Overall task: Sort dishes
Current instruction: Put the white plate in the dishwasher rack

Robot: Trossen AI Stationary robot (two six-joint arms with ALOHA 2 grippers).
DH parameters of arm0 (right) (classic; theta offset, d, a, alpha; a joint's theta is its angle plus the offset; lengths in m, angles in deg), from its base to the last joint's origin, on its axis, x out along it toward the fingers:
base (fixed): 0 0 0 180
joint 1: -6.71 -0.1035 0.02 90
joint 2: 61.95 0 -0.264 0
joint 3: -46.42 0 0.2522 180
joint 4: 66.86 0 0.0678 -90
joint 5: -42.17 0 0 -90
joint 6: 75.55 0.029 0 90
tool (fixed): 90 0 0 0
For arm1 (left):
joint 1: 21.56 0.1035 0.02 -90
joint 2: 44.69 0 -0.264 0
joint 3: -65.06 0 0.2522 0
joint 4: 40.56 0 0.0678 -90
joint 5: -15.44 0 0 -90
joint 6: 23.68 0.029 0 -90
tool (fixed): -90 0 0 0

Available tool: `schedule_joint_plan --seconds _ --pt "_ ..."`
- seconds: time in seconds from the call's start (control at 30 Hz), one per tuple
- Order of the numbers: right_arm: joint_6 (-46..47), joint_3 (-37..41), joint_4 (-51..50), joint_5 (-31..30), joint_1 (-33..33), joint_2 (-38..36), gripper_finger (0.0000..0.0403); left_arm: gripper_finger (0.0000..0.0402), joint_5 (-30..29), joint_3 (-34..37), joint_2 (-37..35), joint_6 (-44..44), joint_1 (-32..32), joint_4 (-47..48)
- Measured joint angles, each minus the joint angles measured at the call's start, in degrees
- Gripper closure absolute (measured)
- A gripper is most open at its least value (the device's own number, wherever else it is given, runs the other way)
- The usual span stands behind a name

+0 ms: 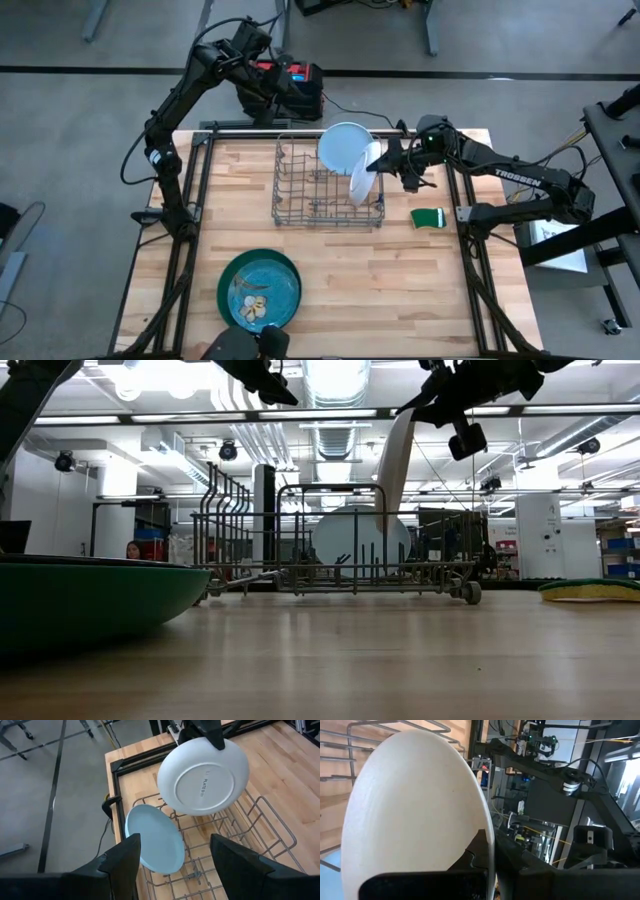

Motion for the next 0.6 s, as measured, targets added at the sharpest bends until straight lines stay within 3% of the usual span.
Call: schedule_joint_plan --seconds 0.3,0.37,0.47,0.6 --pt "0.6 0.0 3.7 -1.2 0.0 0.0 0.0403 0.0173 0.0 0.0 0.0 0.0 0.0 0.0" --pt "8.1 0.0 8.9 -6.9 0.0 -0.8 0.0403 0.0173 1.0 0.0 0.4 0.0 -0.1 0.0" --pt "25.8 0.0 16.2 -21.5 0.0 -3.9 0.0403 0.0173 7.6 0.0 1.3 0.8 -0.4 0.2" --pt "41.8 0.0 23.5 -39.9 0.0 -9.6 0.0403 0.0173 12.5 0.1 3.4 3.5 -1.1 0.4"
